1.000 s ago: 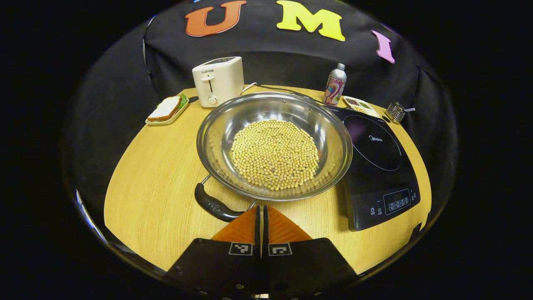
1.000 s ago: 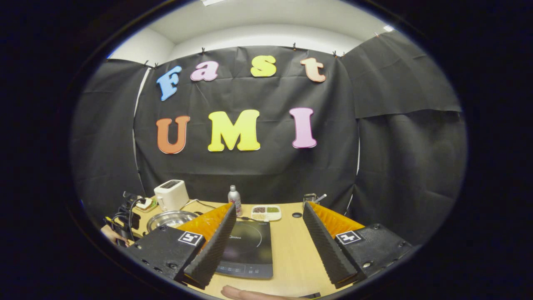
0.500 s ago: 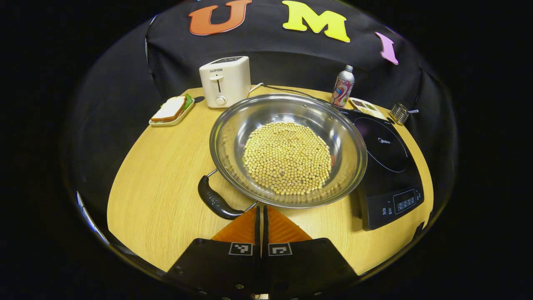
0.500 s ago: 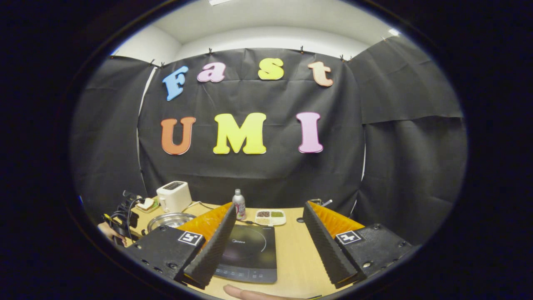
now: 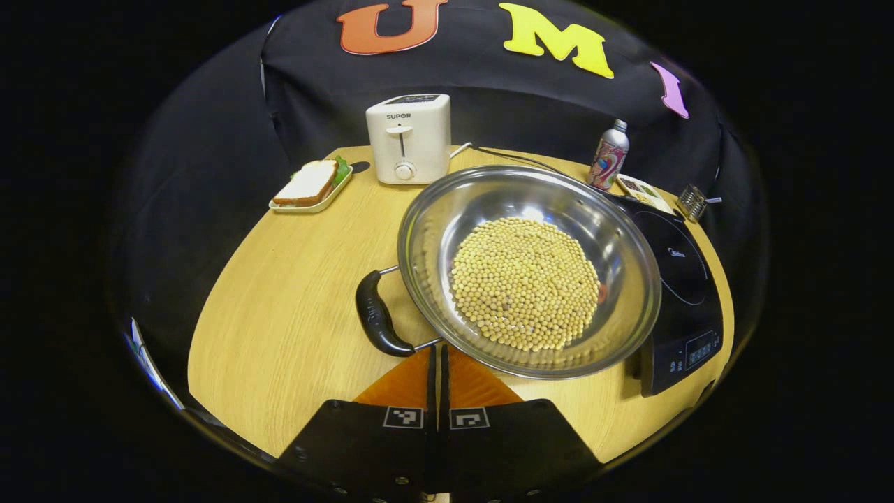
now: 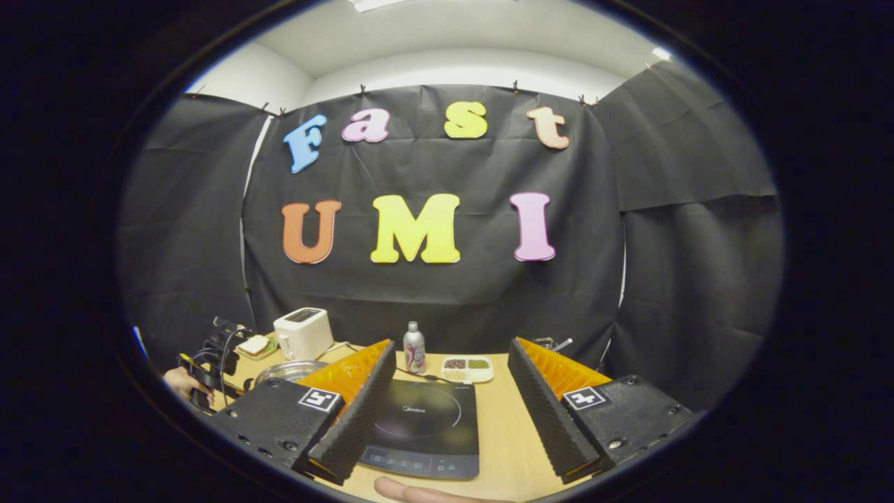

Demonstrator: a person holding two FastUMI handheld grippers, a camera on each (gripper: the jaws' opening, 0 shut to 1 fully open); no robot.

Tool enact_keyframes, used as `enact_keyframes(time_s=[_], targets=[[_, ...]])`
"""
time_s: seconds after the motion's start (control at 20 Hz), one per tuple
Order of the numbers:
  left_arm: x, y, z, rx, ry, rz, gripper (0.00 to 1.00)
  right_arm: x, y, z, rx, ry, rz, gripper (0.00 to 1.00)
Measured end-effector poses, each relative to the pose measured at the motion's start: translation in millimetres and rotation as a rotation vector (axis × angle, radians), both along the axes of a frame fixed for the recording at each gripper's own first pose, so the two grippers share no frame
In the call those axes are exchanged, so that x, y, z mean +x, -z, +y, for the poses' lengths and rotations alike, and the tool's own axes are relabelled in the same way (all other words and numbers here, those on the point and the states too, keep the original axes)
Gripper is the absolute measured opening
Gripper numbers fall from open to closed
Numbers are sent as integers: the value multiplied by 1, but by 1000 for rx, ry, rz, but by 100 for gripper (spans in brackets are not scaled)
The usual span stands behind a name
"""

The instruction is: First push the handle of the pot to place it horizontally, then grasp the pot with both hands and set it on the induction cooktop.

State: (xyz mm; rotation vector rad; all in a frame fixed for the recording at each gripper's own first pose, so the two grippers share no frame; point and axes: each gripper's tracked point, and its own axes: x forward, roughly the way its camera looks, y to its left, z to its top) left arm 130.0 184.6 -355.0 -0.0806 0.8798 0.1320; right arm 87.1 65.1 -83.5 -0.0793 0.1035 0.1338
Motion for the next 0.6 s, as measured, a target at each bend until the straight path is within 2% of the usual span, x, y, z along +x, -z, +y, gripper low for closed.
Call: enact_keyframes(time_s=[0.15,0.2,0.25,0.3,0.35,0.4,0.55,0.6], targets=[[10,5,20,31,-38,20,0,4,7,1,20,-6,23,100],[14,7,24,33,-43,26,10,6,9,3,24,-16,30,97],[18,8,28,39,-45,24,0,7,12,3,26,-20,38,96],[23,9,32,49,-47,26,0,8,15,3,29,-21,46,100],[25,11,37,59,-50,31,11,10,16,3,32,-22,50,97],[29,12,41,65,-58,39,0,13,17,2,34,-19,52,96],[40,13,49,56,-75,40,0,21,24,-1,41,-2,61,96],[45,12,51,51,-81,42,10,23,26,-2,45,2,65,96]])
